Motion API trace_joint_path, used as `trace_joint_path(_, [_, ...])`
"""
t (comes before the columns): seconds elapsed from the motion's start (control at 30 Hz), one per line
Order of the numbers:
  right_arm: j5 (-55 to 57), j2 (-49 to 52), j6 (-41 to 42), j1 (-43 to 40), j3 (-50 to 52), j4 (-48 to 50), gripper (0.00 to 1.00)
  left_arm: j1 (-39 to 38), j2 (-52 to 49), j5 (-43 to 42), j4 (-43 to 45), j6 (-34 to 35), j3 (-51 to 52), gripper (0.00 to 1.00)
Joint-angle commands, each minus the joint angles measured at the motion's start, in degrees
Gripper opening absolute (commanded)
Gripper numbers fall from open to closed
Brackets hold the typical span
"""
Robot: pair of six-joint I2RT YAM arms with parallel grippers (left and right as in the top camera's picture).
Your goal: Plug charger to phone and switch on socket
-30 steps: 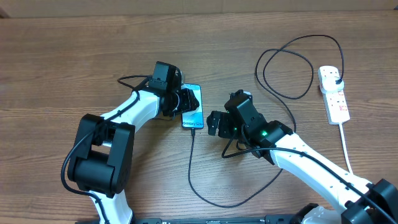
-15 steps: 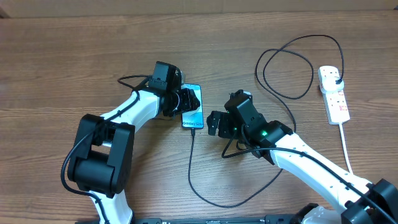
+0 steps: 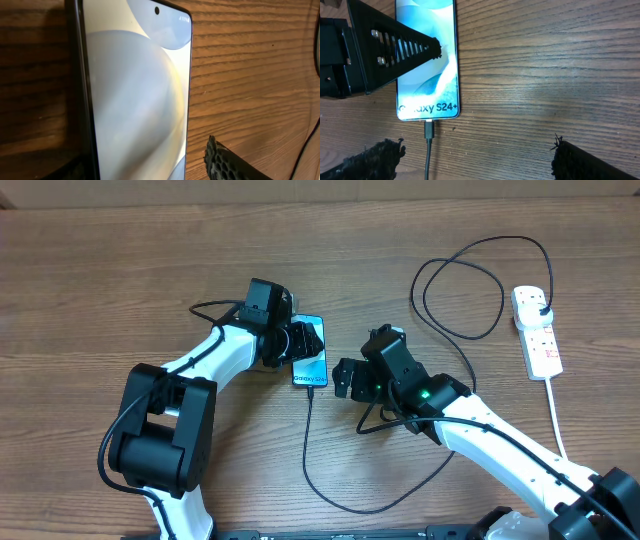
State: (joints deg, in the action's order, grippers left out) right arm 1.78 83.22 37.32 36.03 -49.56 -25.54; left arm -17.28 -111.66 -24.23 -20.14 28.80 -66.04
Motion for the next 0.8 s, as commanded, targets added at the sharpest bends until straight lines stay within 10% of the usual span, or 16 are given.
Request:
trace_joint_path(0.0, [0.7,-0.9,0.2,-0.1,-1.2,0.1,1.00,-0.4,-0.8,1.8,-0.4,0.0,0.3,0.64])
trace_joint_path(0.77, [0.7,-0.9,0.2,-0.1,-1.2,0.2,1.00,-0.4,-0.8,1.8,-0.4,0.0,0.3,0.68])
